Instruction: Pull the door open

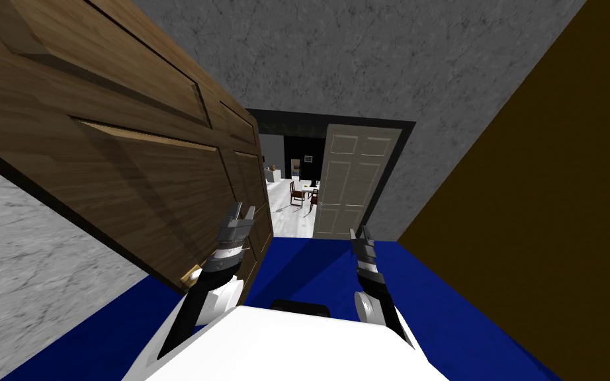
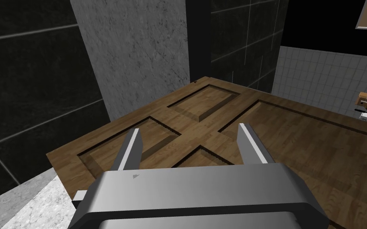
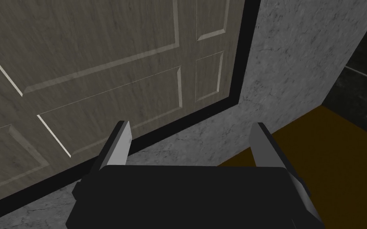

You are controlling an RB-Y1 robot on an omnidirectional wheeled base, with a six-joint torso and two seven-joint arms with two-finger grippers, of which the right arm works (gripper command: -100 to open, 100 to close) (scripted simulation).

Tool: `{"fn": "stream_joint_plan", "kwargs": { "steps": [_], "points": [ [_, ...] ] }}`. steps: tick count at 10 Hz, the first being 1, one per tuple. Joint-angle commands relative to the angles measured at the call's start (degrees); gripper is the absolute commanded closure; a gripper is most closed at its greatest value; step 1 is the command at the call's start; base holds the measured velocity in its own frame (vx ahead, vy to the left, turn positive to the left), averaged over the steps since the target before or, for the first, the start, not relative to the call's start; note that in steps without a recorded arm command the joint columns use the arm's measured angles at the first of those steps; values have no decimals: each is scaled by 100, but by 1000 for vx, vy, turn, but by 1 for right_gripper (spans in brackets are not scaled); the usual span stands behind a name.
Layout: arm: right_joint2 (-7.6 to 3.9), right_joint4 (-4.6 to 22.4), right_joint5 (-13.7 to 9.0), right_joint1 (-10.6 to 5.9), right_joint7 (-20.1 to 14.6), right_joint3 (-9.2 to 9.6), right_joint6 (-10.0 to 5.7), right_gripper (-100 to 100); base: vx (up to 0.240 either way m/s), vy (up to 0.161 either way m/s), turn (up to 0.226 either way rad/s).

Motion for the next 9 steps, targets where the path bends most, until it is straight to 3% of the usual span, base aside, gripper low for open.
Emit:
{"fn": "stream_joint_plan", "kwargs": {
  "steps": [1,9],
  "points": [
    [-47,192,-9,-75,3,-18,-22,-100,100,1,42],
    [-235,1155,-29,-339,26,-51,-198,-100,100,5,44]
  ]
}}
